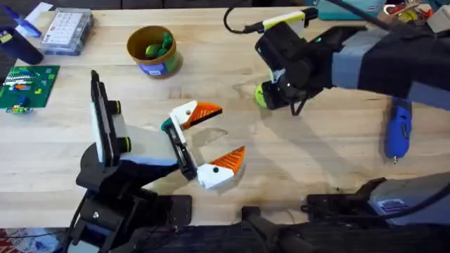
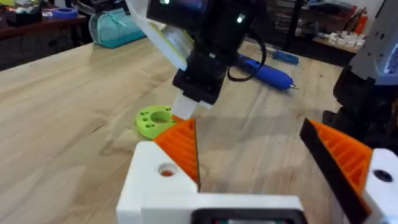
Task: Pick up the gripper from the table and insert it into the empty holder that is missing its gripper. Then pick up a screw, insert it into the mounting hole, and use the screwdriver to tighten it. Finally, clean up the table by picking up the vegetable and placing it into the bucket.
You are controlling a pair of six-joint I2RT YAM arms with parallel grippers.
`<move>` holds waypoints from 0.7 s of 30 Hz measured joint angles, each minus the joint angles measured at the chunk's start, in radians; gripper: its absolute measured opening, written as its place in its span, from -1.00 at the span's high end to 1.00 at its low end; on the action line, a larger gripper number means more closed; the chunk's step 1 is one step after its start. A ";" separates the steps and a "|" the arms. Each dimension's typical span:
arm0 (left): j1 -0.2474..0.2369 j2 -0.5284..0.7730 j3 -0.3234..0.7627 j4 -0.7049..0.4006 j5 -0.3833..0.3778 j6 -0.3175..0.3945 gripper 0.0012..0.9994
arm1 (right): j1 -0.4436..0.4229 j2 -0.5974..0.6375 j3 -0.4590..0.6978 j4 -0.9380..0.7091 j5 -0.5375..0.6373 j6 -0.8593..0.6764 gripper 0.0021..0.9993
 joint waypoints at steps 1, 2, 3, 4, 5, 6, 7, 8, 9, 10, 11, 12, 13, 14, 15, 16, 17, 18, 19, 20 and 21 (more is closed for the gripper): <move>0.000 0.000 0.000 0.000 0.000 0.000 -0.99 | 0.000 -0.002 0.017 -0.020 0.000 0.000 1.00; 0.000 0.000 0.000 0.000 0.000 0.000 -0.99 | 0.000 -0.007 0.038 -0.038 0.000 -0.001 1.00; 0.000 0.000 0.000 0.000 0.000 0.000 -0.99 | 0.000 -0.014 0.061 -0.057 0.000 -0.003 1.00; 0.000 0.000 0.000 0.000 0.000 0.000 -0.99 | 0.000 -0.022 0.083 -0.075 0.000 -0.004 1.00; 0.000 0.000 0.000 0.000 0.000 0.000 -0.99 | 0.000 -0.032 0.113 -0.101 0.000 -0.005 1.00; 0.000 0.000 0.000 0.000 0.000 0.000 -0.99 | 0.000 -0.044 0.139 -0.117 0.000 -0.007 1.00; 0.000 0.000 0.000 0.000 0.000 0.000 -0.99 | 0.000 -0.054 0.166 -0.137 0.000 -0.008 1.00; 0.000 0.000 0.000 0.000 0.000 0.000 -0.99 | 0.000 -0.066 0.192 -0.158 0.000 -0.008 1.00; 0.000 0.000 0.000 0.000 0.000 0.000 -0.99 | 0.000 -0.078 0.212 -0.173 0.000 -0.008 1.00; 0.000 0.000 0.000 0.000 0.000 0.000 -0.99 | 0.000 -0.089 0.235 -0.195 0.000 -0.008 1.00; 0.000 0.000 0.000 0.000 0.000 0.000 -0.99 | 0.000 -0.100 0.255 -0.210 0.000 -0.008 1.00; 0.000 0.000 0.000 0.000 0.000 0.000 -0.99 | 0.000 -0.109 0.269 -0.219 0.000 -0.008 1.00; 0.000 0.000 0.000 0.000 0.000 0.000 -0.99 | 0.000 -0.115 0.283 -0.230 0.000 -0.008 1.00; 0.000 0.000 0.000 0.000 0.000 0.000 -0.99 | 0.000 -0.122 0.296 -0.240 0.000 -0.008 1.00; 0.000 0.000 0.000 0.000 0.000 0.000 -0.99 | 0.000 -0.128 0.303 -0.245 0.000 -0.008 1.00; 0.000 0.000 0.000 0.000 0.000 0.000 -0.99 | 0.000 -0.134 0.308 -0.249 0.000 -0.008 1.00; 0.000 0.000 0.000 0.000 0.000 0.000 -0.99 | 0.000 -0.139 0.310 -0.253 0.000 -0.008 1.00; 0.000 0.000 0.000 0.000 0.000 0.000 -0.99 | 0.000 -0.145 0.310 -0.258 0.000 -0.008 1.00; 0.000 0.000 0.000 0.000 0.000 0.000 -0.99 | 0.000 -0.149 0.310 -0.261 0.000 -0.008 1.00; 0.000 0.000 0.000 0.000 0.000 0.000 -0.99 | 0.000 -0.154 0.310 -0.263 0.000 -0.008 1.00; 0.000 0.000 0.000 0.000 0.000 0.000 -0.99 | 0.000 -0.157 0.310 -0.264 0.000 -0.008 1.00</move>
